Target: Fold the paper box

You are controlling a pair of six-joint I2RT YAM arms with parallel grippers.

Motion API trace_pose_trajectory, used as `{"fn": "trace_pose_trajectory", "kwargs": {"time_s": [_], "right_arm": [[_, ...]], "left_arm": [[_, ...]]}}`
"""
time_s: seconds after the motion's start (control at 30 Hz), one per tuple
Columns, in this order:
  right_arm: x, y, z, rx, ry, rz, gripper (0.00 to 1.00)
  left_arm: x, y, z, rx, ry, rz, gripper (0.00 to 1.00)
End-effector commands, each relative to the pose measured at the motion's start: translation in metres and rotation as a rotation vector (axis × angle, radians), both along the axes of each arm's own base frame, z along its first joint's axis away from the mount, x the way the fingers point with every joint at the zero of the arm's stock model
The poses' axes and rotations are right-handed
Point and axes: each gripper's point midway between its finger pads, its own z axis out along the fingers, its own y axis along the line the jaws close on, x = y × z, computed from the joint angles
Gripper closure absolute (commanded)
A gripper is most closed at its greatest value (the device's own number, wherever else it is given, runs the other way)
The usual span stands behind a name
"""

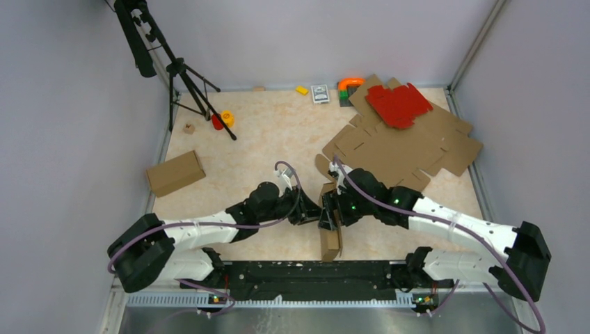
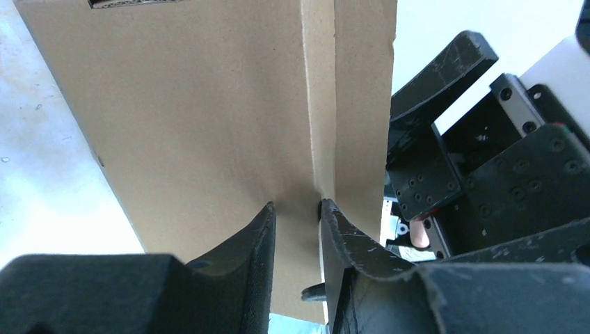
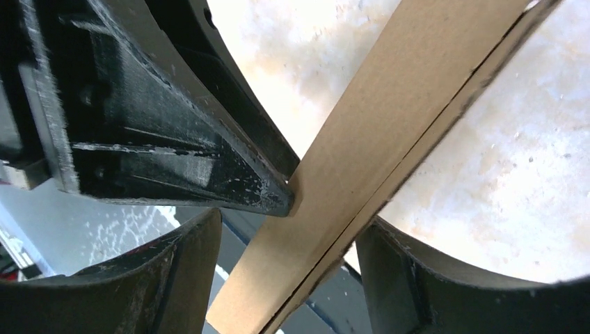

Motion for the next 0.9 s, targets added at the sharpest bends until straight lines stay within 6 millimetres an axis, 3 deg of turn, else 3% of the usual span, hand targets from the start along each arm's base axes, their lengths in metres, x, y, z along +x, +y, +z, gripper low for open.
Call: {"fn": "trace_pose_trajectory", "kwargs": {"time_s": [0.0, 0.13, 0.23, 0.33, 0.47, 0.7, 0.8, 0.87], "right_arm": [[-0.007, 0.007, 0.007, -0.060, -0.025, 0.051, 0.32], [-0.001, -0.004, -0.003, -0.172, -0.046, 0.021, 0.44], [0.008, -0.013, -0.002, -0.205, -0.090, -0.022, 0.60], [0.016, -0.018, 0.011, -0.197, -0.152, -0.036, 0.63], [0.020, -0.006, 0.030, -0.134, -0.247, 0.060, 0.70], [0.035, 0.000, 0.031, -0.227, -0.337, 0.210, 0.72], [0.036, 0.001, 0.029, -0.271, -0.344, 0.276, 0.72], [0.038, 0.002, 0.026, -0.290, -0.347, 0.301, 0.71]], "left_arm": [[0.013, -0.001, 0.010, -0.034, -0.039, 0.078, 0.68], [0.014, 0.002, 0.015, -0.047, -0.055, 0.092, 0.65], [0.016, 0.010, 0.014, -0.019, -0.081, 0.117, 0.60], [0.020, 0.026, 0.011, 0.040, -0.111, 0.154, 0.55], [0.029, 0.061, 0.010, 0.111, -0.147, 0.228, 0.50], [0.048, 0.131, 0.021, 0.201, -0.294, 0.292, 0.40], [0.055, 0.145, 0.023, 0.298, -0.395, 0.266, 0.37], [0.057, 0.142, 0.032, 0.319, -0.482, 0.211, 0.34]]}}
